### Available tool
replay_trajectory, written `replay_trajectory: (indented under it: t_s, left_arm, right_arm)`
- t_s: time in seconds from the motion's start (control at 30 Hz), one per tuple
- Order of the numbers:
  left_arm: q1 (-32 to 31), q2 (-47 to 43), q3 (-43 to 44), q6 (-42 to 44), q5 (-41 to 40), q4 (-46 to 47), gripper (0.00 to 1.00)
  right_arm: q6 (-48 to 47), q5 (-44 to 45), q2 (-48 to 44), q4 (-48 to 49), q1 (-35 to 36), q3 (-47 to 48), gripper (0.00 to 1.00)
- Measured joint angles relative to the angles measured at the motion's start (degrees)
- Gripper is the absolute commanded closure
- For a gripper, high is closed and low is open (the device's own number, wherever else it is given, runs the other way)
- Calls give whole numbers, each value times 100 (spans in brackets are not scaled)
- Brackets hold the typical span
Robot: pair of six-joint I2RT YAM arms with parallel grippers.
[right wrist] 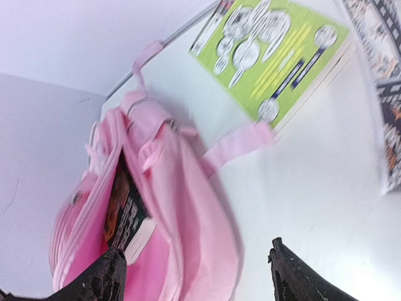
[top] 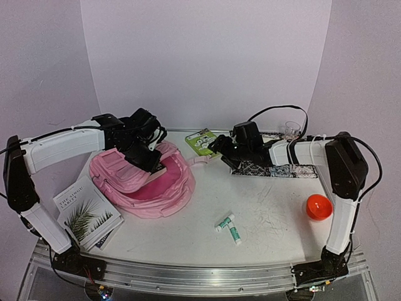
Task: Pack the student bag
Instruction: Put down the student bag in the second largest pocket, then move the book to the center of the board.
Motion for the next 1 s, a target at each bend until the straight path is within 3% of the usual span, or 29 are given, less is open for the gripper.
replay_trajectory:
  t_s: [0.33, 0.6, 0.77, 1.0]
  left_arm:
    - [26, -2, -36, -298, 341, 186, 41]
    - [136, -2, -36, -574, 516, 312, 17]
    - [226, -4, -57, -816, 474, 439, 6]
    - [415, -55, -263, -1044, 420, 492, 2]
  right_arm:
    - [-939, -91, 985, 53, -737, 954, 24]
    - [-1488, -115, 1648, -55, -1123, 1809, 24]
    - [-1677, -177, 2069, -199, -1274, 2325, 25]
    - [-1835, -388, 2633, -418, -1381, 2792, 29]
